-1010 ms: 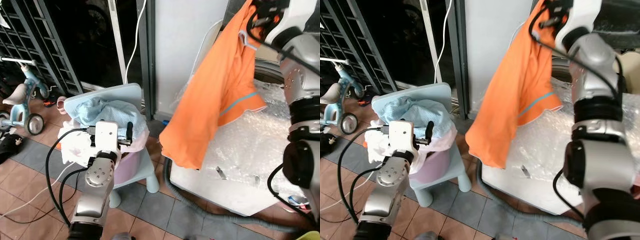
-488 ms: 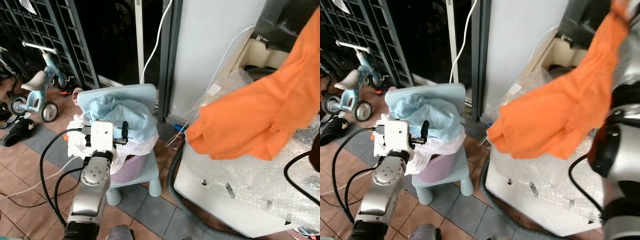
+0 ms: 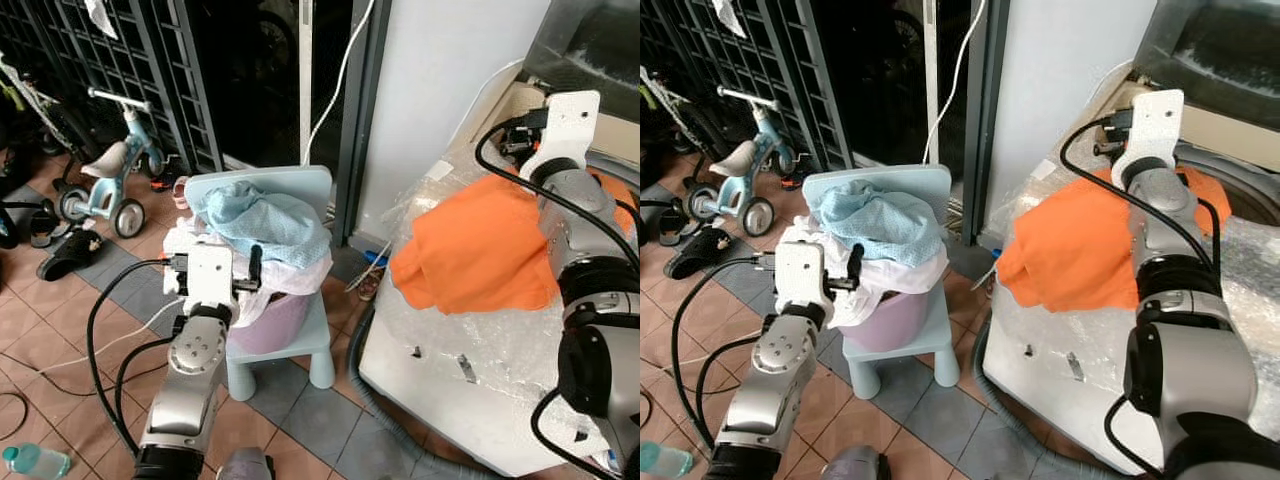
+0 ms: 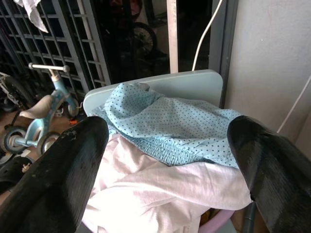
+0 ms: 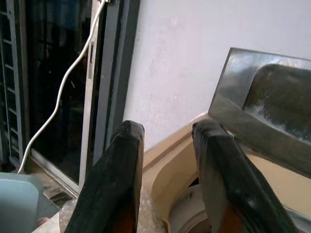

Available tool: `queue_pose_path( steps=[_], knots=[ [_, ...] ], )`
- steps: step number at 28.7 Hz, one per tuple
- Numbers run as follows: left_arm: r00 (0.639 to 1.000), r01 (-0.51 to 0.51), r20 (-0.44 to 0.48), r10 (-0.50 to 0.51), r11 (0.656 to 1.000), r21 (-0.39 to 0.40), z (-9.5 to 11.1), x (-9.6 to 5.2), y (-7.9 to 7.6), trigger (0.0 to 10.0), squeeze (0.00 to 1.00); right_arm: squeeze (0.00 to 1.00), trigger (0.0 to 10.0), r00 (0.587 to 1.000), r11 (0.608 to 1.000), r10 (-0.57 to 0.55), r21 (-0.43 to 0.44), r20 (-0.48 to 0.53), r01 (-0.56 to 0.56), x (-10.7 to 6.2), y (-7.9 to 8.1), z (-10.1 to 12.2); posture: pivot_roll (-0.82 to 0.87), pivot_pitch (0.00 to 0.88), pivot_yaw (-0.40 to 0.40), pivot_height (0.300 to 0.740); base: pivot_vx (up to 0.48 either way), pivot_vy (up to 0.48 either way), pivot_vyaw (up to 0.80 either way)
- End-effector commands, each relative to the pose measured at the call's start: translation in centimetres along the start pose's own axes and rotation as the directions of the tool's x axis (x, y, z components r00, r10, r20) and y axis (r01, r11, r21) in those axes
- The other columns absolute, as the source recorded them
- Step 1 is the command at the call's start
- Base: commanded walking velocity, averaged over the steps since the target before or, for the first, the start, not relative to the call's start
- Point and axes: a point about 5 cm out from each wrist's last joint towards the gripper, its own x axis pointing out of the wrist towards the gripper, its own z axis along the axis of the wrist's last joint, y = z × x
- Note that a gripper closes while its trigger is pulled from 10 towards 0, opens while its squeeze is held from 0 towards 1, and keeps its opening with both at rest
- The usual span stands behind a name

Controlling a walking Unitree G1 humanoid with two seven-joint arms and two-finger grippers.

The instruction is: Clothes washing

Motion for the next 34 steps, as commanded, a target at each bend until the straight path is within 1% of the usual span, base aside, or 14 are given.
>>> queue_pose_path(
  steps=[1,2,3,5,7,8,12,14,15,17,18,19,25,34],
  knots=[
    [1.000,-0.015,-0.002,0.015,1.000,0.010,0.0,0.0,0.3,10.0,0.00,1.00,10.0,0.996,0.998,0.064,0.018,0.069,-0.065,-0.3,-0.7,1.7,-0.03,0.000,0.001,0.740,0.000,0.000,0.00],
    [1.000,-0.016,-0.002,0.016,1.000,0.010,0.0,0.0,0.3,10.0,0.00,1.00,10.0,0.993,0.995,0.089,0.033,0.072,-0.091,-0.5,-0.7,1.7,-0.03,0.000,0.001,0.740,0.000,0.000,0.00],
    [1.000,-0.015,-0.002,0.015,1.000,0.012,0.0,0.0,0.3,10.0,0.00,1.00,10.0,0.983,0.984,0.179,-0.012,0.039,-0.178,-1.2,-1.0,1.2,-0.04,0.000,0.001,0.740,0.000,0.000,0.00],
    [1.000,-0.015,-0.002,0.015,1.000,0.013,0.0,0.0,0.4,10.0,0.00,1.00,10.0,0.971,0.970,0.240,-0.044,0.002,-0.240,-1.9,-1.1,0.7,-0.04,0.000,0.005,0.740,0.000,0.000,0.00],
    [1.000,-0.017,-0.002,0.017,1.000,0.014,0.0,0.0,0.4,10.0,0.00,1.00,10.0,0.926,0.919,0.369,-0.116,-0.078,-0.376,-3.6,-1.1,-0.3,-0.04,0.000,0.009,0.740,0.000,0.000,0.00],
    [1.000,-0.016,-0.003,0.016,1.000,0.014,0.0,0.0,0.5,10.0,0.00,1.00,10.0,0.886,0.874,0.447,-0.149,-0.124,-0.462,-4.7,-1.1,-0.9,-0.05,0.000,0.013,0.740,0.000,0.000,0.00],
    [1.000,-0.001,-0.005,0.001,1.000,0.017,0.0,0.1,0.3,10.0,0.00,1.00,10.0,0.827,0.818,0.511,-0.165,-0.232,-0.552,-6.7,-1.9,-2.3,-0.06,0.000,0.023,0.740,0.000,0.000,0.00],
    [1.000,0.004,-0.004,-0.003,1.000,0.018,0.0,0.2,0.3,10.0,0.00,1.00,10.0,0.826,0.815,0.499,-0.181,-0.261,-0.550,-7.0,-2.3,-2.7,-0.06,0.000,0.029,0.740,0.000,0.000,0.00],
    [1.000,0.006,-0.003,-0.006,1.000,0.019,0.1,0.3,0.2,10.0,0.00,1.00,10.0,0.832,0.810,0.465,-0.233,-0.303,-0.538,-7.1,-2.6,-3.3,-0.06,0.000,0.030,0.740,0.000,0.000,0.00],
    [1.000,0.008,-0.003,-0.008,1.000,0.020,0.1,0.3,0.2,10.0,0.00,0.53,10.0,0.839,0.796,0.415,-0.306,-0.351,-0.522,-7.1,-2.9,-4.0,-0.06,0.000,0.030,0.740,0.000,0.000,0.00],
    [1.000,0.009,-0.002,-0.009,1.000,0.020,0.1,0.3,0.2,10.0,0.00,0.04,0.1,0.844,0.784,0.379,-0.353,-0.379,-0.511,-7.1,-3.0,-4.5,-0.06,0.000,0.030,0.740,0.000,0.000,0.00],
    [1.000,0.009,-0.002,-0.009,1.000,0.021,0.1,0.4,0.2,10.0,0.00,0.00,0.0,0.838,0.768,0.366,-0.378,-0.404,-0.518,-7.3,-2.9,-4.8,-0.06,0.000,0.030,0.740,0.000,0.000,0.00],
    [1.000,0.002,-0.001,-0.002,1.000,0.024,0.2,0.3,0.3,10.0,0.00,0.00,0.0,0.807,0.737,0.374,-0.382,-0.457,-0.557,-7.2,-1.3,-6.2,-0.04,0.000,0.023,0.740,0.000,0.000,0.00],
    [1.000,-0.007,-0.008,0.007,1.000,0.027,0.0,0.2,0.4,10.0,0.00,0.00,0.0,0.785,0.741,0.392,-0.342,-0.479,-0.578,-6.8,-0.3,-7.1,-0.03,0.000,0.017,0.740,0.000,0.000,0.00]
  ],
)
